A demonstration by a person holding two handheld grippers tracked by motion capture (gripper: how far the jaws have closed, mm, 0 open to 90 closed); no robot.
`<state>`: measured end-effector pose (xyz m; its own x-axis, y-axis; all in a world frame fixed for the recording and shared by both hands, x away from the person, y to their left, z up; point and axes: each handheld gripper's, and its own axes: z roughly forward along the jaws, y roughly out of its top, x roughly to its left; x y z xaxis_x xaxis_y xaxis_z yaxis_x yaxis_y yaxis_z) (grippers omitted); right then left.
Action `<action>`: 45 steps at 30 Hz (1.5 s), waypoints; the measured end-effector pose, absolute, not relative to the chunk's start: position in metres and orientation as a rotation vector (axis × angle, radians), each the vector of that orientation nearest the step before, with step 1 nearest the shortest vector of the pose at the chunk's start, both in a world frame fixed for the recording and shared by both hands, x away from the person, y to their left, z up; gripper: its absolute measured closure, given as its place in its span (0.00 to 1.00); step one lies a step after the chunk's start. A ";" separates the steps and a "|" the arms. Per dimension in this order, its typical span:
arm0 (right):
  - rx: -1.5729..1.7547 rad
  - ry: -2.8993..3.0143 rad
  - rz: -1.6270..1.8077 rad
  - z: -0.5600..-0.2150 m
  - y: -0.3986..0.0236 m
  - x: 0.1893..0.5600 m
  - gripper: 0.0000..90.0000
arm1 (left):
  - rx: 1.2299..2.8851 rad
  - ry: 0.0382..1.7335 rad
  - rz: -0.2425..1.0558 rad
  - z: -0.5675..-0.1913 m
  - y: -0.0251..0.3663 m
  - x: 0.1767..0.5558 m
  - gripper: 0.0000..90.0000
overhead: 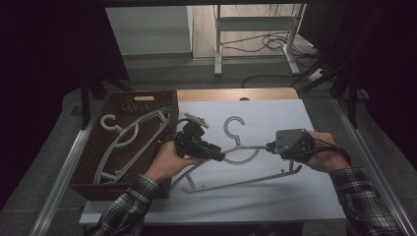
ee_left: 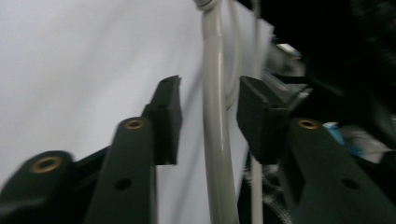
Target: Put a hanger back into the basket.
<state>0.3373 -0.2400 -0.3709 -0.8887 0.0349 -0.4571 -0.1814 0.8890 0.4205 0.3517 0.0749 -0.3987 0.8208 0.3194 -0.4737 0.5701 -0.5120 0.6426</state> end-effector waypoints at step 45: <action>0.397 2.538 0.892 -0.362 -0.241 0.345 0.23 | 2.098 0.687 -0.154 -0.369 0.107 0.337 0.89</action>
